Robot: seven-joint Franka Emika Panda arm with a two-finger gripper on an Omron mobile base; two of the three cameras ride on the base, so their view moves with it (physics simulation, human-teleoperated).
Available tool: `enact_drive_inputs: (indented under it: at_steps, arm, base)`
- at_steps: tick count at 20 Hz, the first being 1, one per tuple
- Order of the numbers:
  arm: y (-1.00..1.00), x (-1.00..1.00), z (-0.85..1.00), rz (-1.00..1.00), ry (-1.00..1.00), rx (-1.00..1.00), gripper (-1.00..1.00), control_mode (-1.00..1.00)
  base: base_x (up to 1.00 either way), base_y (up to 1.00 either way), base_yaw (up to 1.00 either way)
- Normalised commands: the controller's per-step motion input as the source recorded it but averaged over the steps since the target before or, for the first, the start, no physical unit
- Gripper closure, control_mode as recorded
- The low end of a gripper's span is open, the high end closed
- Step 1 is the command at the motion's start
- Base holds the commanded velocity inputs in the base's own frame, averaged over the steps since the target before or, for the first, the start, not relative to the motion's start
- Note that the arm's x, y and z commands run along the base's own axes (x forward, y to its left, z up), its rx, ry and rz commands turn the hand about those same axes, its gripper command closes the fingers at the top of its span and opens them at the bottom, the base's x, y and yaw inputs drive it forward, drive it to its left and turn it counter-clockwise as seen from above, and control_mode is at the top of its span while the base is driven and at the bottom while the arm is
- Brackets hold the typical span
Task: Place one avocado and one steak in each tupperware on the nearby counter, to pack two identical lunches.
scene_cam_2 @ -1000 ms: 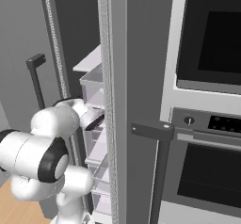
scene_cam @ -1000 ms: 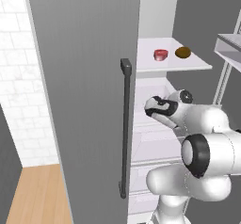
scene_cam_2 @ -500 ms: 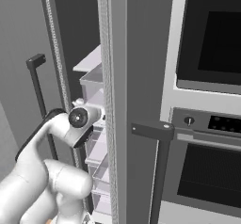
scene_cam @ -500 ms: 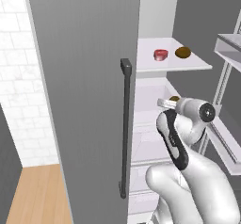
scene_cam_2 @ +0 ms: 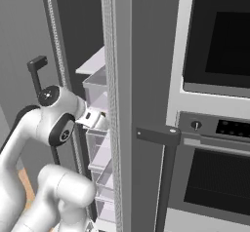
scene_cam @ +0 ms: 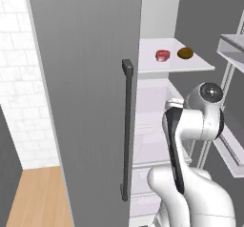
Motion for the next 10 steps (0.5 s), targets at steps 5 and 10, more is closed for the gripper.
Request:
enact_drive_inputs:
  at_steps: [5,10]
  arm:
    - [0.00,-0.29,-0.14,0.01,0.08,-0.02,1.00,1.00]
    - [0.00,0.00,0.00,0.00,0.00,0.00,1.00,1.00]
  base:
    - [-0.60,0.00,0.03]
    - [-1.00,0.00,0.05]
